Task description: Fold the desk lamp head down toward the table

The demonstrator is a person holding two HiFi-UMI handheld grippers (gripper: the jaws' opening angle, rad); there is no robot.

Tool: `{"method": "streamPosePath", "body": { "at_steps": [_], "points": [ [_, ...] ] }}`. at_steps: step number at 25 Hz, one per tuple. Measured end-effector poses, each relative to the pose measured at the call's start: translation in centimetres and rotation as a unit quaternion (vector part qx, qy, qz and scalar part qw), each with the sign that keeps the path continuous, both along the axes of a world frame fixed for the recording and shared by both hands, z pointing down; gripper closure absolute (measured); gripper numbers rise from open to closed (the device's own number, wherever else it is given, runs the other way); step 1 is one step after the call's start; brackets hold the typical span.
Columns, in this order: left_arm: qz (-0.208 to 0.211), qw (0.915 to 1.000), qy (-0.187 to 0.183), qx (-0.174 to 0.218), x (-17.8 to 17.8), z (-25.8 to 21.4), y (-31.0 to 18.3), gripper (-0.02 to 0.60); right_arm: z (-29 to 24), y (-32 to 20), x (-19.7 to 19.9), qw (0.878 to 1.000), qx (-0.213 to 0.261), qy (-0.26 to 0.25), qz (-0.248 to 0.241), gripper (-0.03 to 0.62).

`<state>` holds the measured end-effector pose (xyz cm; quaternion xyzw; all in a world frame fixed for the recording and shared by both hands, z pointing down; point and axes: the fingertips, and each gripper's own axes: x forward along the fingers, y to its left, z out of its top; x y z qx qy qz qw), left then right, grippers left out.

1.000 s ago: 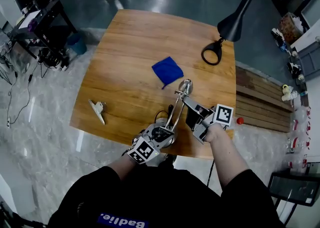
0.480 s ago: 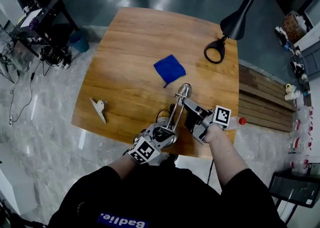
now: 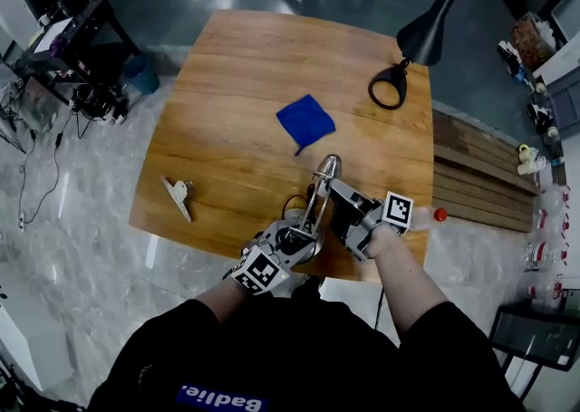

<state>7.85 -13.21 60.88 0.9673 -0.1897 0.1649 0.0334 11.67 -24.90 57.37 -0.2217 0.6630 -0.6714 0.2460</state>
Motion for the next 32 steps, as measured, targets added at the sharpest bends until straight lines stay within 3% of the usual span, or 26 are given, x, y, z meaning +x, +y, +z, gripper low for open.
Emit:
{"method": "streamPosePath", "body": {
  "at_steps": [12, 25, 32],
  "points": [
    [0.001, 1.0, 0.001, -0.004, 0.2, 0.2, -0.1, 0.422, 1.7, 0.7, -0.1, 0.999, -0.038, -0.025, 0.005, 0.499],
    [0.011, 0.9999, -0.01, -0.009, 0.2, 1.1, 0.1, 0.422, 2.2, 0.9, -0.1, 0.999, -0.048, -0.007, 0.004, 0.494],
    [0.012, 0.9998, -0.005, -0.013, -0.7, 0.6, 0.0, 0.399, 2.4, 0.8, 0.0, 0.996, -0.086, 0.011, 0.004, 0.494]
  ]
}}
